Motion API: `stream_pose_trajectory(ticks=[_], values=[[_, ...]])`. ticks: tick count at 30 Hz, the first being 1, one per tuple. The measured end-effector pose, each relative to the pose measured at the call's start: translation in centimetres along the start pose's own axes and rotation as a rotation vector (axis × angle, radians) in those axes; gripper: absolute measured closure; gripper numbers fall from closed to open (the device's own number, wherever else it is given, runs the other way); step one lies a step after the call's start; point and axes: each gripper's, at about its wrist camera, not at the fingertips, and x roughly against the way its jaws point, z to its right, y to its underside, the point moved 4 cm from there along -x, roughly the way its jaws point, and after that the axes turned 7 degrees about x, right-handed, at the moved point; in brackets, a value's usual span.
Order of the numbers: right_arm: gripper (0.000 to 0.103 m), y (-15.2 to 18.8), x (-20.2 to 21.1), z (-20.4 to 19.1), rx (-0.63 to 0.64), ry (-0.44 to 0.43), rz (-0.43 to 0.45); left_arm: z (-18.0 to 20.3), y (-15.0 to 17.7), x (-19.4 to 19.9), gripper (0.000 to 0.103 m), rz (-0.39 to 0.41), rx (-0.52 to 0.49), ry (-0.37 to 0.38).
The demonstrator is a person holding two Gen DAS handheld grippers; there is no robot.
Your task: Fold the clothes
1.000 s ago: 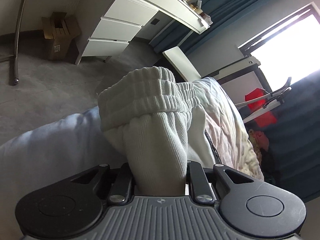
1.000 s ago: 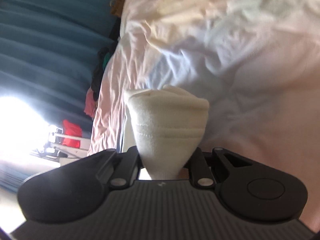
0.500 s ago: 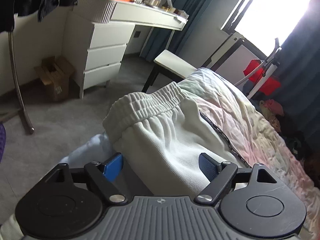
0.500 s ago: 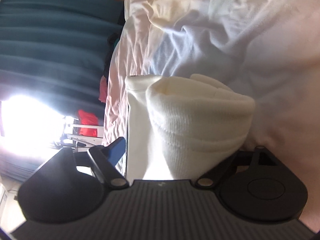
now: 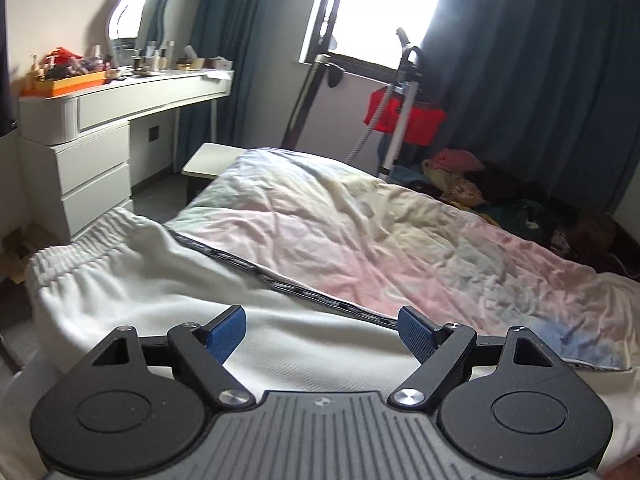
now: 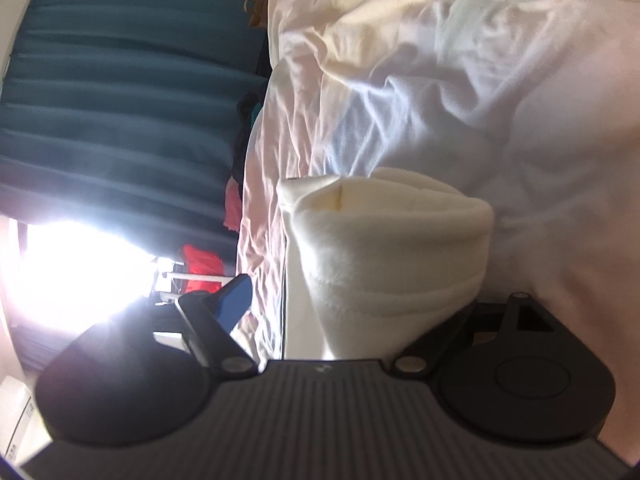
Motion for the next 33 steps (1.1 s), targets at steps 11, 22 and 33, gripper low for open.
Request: stream_pose_trajectory(ticks=[11, 22, 33], values=[[0.019, -0.2, 0.1, -0.2, 0.019, 0.003, 0.027, 11.9, 11.4, -7.3, 0.018, -0.1, -0.222, 0.101], [0.024, 0.6, 0.4, -2.1, 0.118, 0.056, 0.098, 11.0, 15.8, -10.0, 0.018, -0.126, -0.323, 0.029], [0.087, 1.9, 0.5, -2.4, 0.234, 0.243, 0.187, 10.9, 16.1, -9.7, 0.017, -0.138, -0.338, 0.041]])
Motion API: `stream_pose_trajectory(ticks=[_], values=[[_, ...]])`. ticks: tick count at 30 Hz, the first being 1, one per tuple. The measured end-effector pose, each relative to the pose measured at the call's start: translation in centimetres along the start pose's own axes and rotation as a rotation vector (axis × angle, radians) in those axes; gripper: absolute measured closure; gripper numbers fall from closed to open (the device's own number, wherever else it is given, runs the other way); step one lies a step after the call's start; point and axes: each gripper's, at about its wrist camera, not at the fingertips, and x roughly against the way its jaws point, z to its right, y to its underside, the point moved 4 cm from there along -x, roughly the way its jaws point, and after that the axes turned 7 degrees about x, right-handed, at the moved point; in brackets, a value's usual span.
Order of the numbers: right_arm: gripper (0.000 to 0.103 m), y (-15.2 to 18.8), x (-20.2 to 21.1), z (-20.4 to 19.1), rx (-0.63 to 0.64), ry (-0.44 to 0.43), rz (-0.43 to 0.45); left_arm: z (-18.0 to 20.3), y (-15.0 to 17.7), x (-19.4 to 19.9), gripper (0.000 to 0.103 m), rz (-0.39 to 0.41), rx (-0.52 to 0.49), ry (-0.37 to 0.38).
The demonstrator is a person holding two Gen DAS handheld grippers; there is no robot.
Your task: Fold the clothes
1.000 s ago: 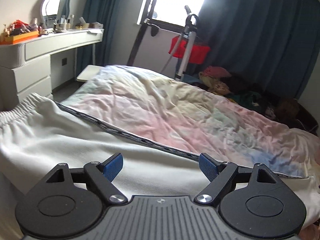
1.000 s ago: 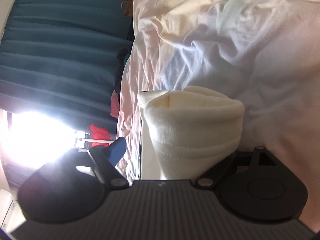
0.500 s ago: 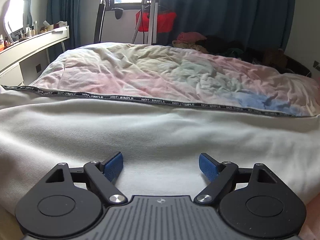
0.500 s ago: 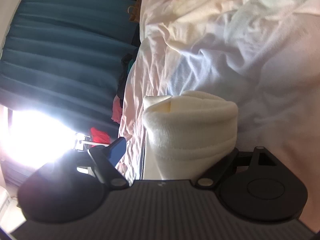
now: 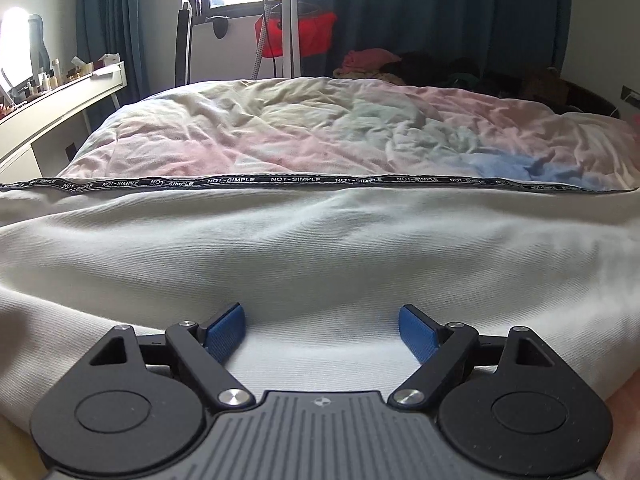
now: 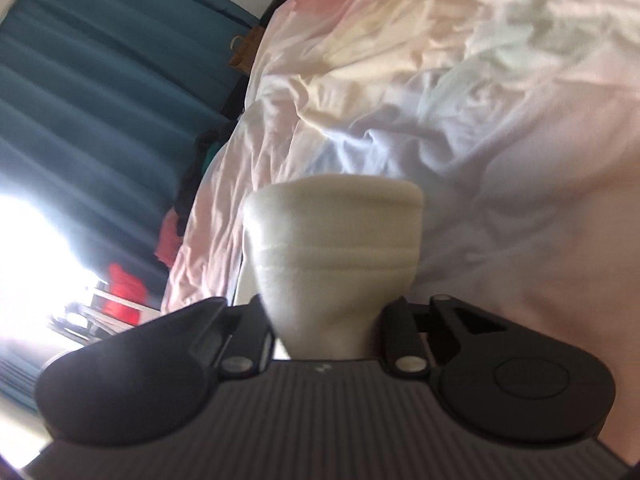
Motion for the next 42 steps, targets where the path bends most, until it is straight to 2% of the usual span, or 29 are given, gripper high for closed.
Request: stream_pose_trajectory(ticks=[7, 14, 18, 24, 30, 34, 38, 42], values=[[0.089, 0.0, 1.9, -4.0, 0.177, -0.028, 0.077, 0.1, -0.2, -0.1, 0.016, -0.006, -0.005, -0.003], [0.089, 0.7, 4.7, -10.4, 0.439, -0.043, 0.136, -0.3, -1.3, -0.1, 0.018, -0.023, 0.0, 0.021], [0.089, 1.5, 6.5, -14.3, 0.574, -0.073, 0.179, -1.6, -3.0, 0.8, 0.018, -0.016, 0.097, 0.076], [0.09, 4.4, 9.2, -20.1, 0.724, -0.158, 0.211, -3.7, -6.5, 3.4, 0.018, 0.106, 0.108, 0.064], [0.09, 9.6, 12.5, -25.3, 0.897, -0.252, 0.232, -9.2, -9.7, 5.4, 0.018, 0.168, 0.286, 0.079], [0.09, 14.6, 14.1, -27.8, 1.001, -0.321, 0.217, -13.1, -10.3, 6.3, 0.018, 0.18, 0.408, 0.084], [0.091, 21.7, 14.9, -28.9, 1.167, -0.373, 0.188, -16.0, -10.2, 6.9, 0.018, 0.185, 0.496, 0.081], [0.091, 29.2, 14.5, -27.7, 1.349, -0.409, 0.104, -16.7, -9.8, 6.8, 0.018, 0.166, 0.523, 0.087]])
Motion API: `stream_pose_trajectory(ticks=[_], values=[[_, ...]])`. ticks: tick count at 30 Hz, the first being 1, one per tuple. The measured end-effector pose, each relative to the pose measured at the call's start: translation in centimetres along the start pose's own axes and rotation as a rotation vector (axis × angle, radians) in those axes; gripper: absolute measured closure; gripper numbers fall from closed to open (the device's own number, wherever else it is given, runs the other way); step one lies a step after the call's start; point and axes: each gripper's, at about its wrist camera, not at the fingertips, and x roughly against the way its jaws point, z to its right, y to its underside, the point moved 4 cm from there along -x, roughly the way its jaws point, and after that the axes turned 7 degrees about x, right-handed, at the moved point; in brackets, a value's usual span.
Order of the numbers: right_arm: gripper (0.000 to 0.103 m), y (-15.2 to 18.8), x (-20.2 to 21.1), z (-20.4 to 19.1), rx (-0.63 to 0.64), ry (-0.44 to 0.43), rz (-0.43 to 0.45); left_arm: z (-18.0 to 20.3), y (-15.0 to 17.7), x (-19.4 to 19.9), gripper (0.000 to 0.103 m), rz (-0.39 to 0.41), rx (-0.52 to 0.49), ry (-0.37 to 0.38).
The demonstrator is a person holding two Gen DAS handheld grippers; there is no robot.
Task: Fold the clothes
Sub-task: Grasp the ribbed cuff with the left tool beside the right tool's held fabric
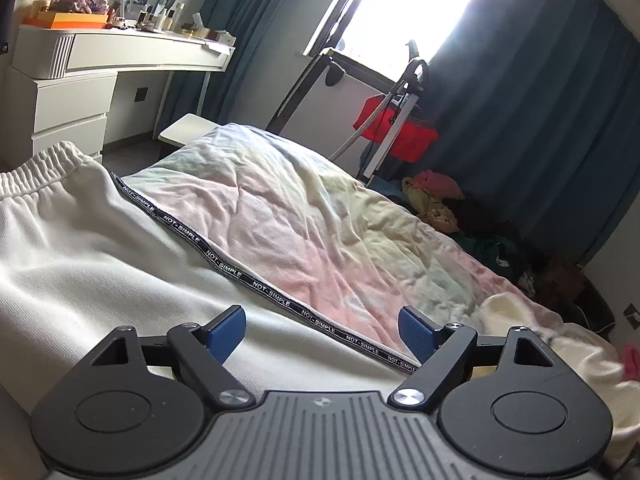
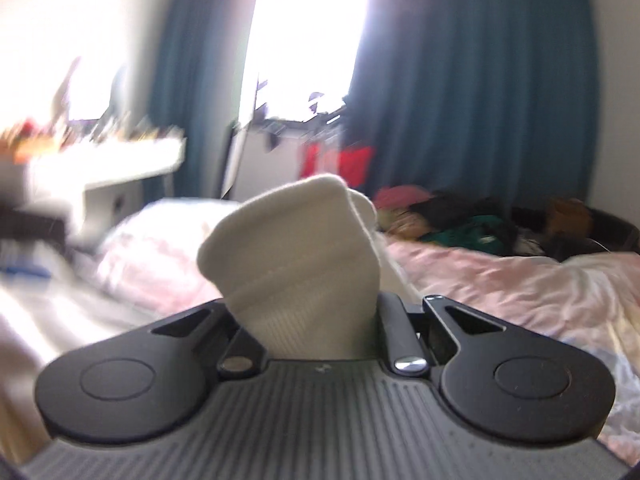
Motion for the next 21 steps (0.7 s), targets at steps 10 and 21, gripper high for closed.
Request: stream_pose_trajectory(ticks=[10, 21], values=[[0.091, 1.7, 0.3, -1.2, 0.054, -0.121, -0.087, 1.6, 3.8, -2.9, 0.016, -0.306, 0.137, 0.285], [0.091, 1.8, 1.3, 0.7, 0.036, -0.177, -0.061, 2.0, 9.8, -5.5, 0.014, -0.65, 0.555, 0.584]])
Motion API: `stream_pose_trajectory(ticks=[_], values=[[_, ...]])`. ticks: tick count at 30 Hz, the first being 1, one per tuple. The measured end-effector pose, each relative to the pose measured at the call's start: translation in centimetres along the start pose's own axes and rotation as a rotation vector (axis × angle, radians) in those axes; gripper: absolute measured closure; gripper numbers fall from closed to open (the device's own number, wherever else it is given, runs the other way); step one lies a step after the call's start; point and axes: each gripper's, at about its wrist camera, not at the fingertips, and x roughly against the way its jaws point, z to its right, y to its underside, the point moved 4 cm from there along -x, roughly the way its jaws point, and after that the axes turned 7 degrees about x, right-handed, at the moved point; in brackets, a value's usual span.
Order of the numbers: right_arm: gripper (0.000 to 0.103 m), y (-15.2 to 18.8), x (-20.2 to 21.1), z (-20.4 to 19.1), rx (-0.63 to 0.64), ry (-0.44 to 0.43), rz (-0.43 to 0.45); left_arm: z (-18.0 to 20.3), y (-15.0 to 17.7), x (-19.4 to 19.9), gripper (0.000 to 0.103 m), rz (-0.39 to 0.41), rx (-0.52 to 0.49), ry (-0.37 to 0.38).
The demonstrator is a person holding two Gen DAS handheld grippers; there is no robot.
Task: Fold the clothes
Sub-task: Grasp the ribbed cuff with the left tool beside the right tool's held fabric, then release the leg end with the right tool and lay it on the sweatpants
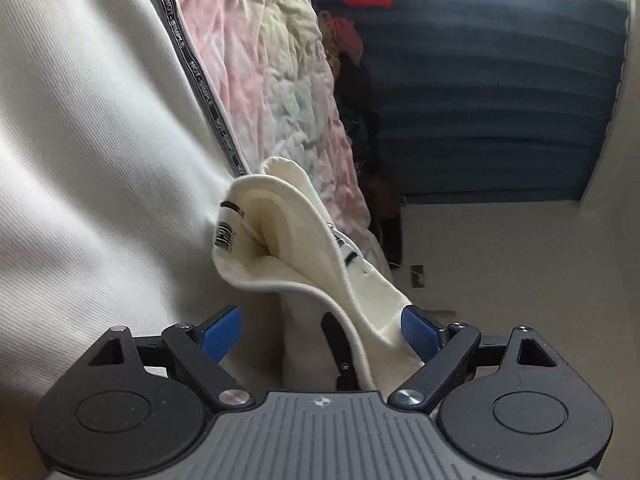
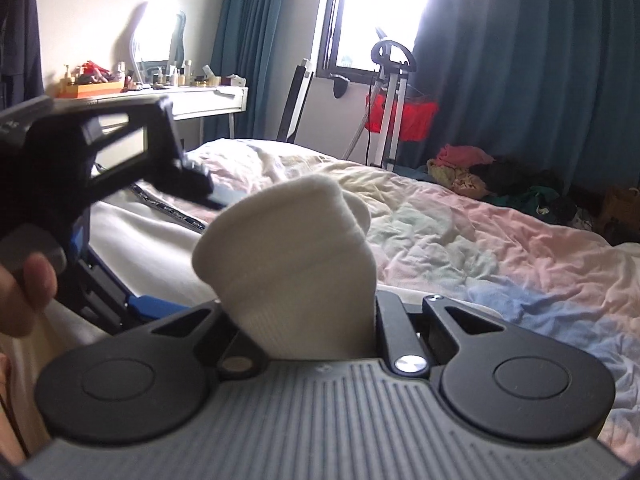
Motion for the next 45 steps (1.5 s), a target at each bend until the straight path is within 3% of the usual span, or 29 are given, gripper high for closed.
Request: stream_pose_trajectory(ticks=[2, 5, 9, 15, 16, 18, 20, 22, 25, 29, 33, 35, 37, 42, 45], values=[[0.091, 0.5, 0.0, 0.0, -0.031, -0.014, 0.007, 0.2, 0.6, -0.1, 0.003, -0.009, -0.02, 0.022], [0.09, 0.9, 0.1, 0.2, -0.098, -0.046, 0.004, -0.5, 1.3, -1.4, 0.0, -0.014, -0.031, -0.032], [0.09, 1.3, 0.4, -0.6, 0.004, -0.042, 0.006, -1.7, 0.0, -3.9, 0.0, -0.009, -0.042, -0.059], [0.09, 2.3, 1.7, -1.8, 0.059, -0.105, 0.005, -1.5, -1.7, -5.6, 0.005, 0.023, -0.074, -0.06], [0.09, 2.3, 1.9, -2.2, 0.074, -0.104, 0.009, -1.6, -1.8, -6.0, 0.008, 0.013, -0.079, -0.071], [0.09, 2.3, 2.0, -3.0, 0.095, -0.102, 0.019, -1.8, -2.3, -6.8, 0.026, 0.003, -0.103, -0.114], [0.09, 2.3, 1.7, -3.4, 0.095, -0.086, 0.045, -1.5, -3.5, -7.4, 0.054, -0.007, -0.142, -0.147], [0.09, 2.3, 1.3, -3.8, 0.092, -0.067, 0.074, -0.1, -4.1, -8.1, 0.067, -0.018, -0.247, -0.196], [0.088, 2.4, 0.1, -4.5, 0.096, -0.051, 0.104, 3.4, -5.2, -8.7, 0.079, 0.006, -0.425, -0.273], [0.085, 2.0, -2.3, -5.5, 0.078, -0.051, 0.104, 4.8, -6.6, -9.7, 0.086, 0.029, -0.519, -0.349], [0.067, 3.0, -4.2, -6.1, 0.05, -0.135, 0.052, 2.7, -8.8, -9.9, 0.086, 0.017, -0.497, -0.425], [0.048, 3.7, -4.6, -6.7, 0.053, -0.201, 0.023, 1.0, -9.6, -9.9, 0.087, -0.004, -0.473, -0.46], [0.026, 3.6, -4.2, -7.3, 0.081, -0.229, 0.029, 0.1, -10.3, -10.1, 0.087, -0.022, -0.443, -0.444], [0.027, 3.3, -3.2, -8.0, 0.124, -0.28, 0.025, 0.2, -10.5, -9.6, 0.079, -0.05, -0.467, -0.439], [0.028, 3.2, -2.6, -7.6, 0.077, -0.316, -0.027, 0.3, -10.1, -8.7, 0.077, -0.009, -0.432, -0.419]])
